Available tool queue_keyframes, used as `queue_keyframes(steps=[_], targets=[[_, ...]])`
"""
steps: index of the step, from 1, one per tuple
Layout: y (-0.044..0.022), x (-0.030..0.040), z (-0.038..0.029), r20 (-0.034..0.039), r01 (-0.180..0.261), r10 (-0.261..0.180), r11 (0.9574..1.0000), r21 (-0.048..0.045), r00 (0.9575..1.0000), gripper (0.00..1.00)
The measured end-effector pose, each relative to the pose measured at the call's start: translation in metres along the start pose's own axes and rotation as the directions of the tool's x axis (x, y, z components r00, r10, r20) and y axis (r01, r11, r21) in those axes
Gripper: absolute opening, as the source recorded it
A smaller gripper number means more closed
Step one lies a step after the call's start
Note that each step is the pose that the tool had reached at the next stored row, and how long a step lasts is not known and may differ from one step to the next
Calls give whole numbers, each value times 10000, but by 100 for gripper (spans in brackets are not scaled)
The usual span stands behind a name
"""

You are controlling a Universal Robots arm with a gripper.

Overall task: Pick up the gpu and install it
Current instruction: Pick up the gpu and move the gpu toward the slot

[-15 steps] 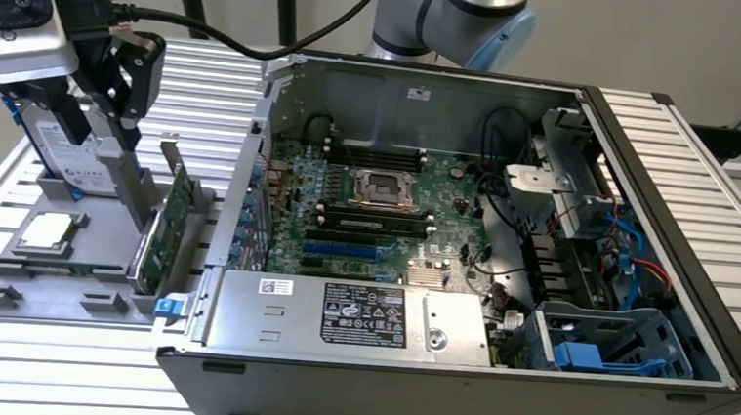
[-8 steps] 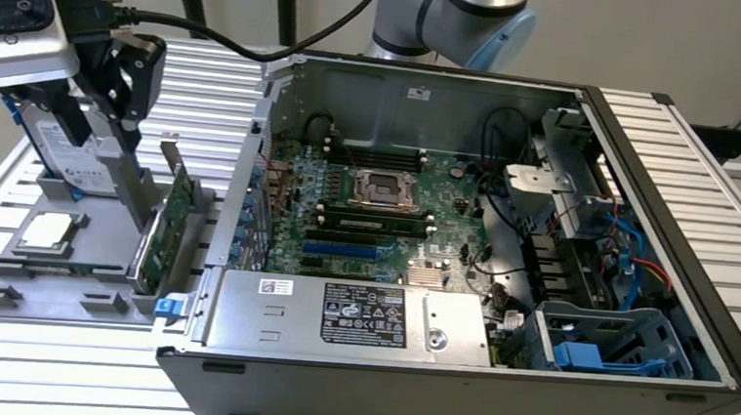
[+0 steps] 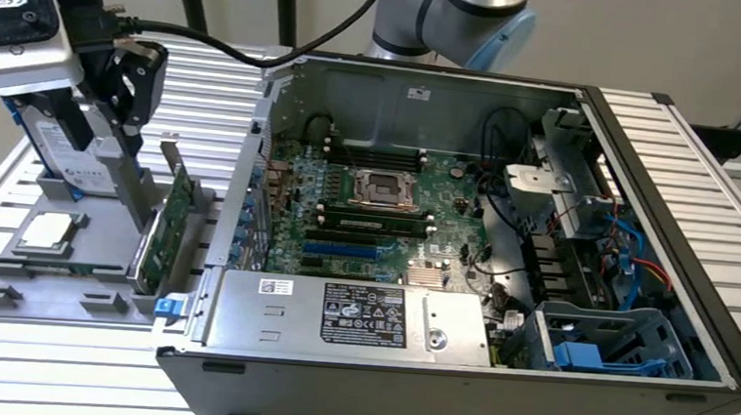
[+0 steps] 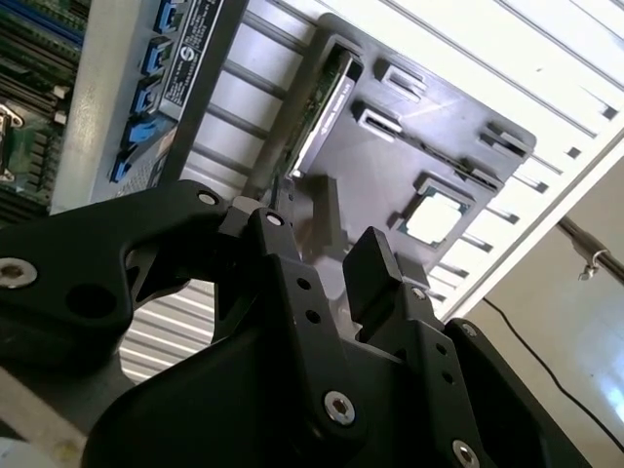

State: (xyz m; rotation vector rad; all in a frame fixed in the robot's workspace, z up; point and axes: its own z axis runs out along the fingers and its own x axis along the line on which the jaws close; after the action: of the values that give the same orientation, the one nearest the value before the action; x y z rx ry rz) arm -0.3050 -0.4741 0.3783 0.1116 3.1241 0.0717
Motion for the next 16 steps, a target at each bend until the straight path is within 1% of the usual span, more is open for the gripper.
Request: queue_keyframes(steps=[16], targets=[[-4, 1, 94, 0, 0, 0, 10000, 0, 10000, 100]])
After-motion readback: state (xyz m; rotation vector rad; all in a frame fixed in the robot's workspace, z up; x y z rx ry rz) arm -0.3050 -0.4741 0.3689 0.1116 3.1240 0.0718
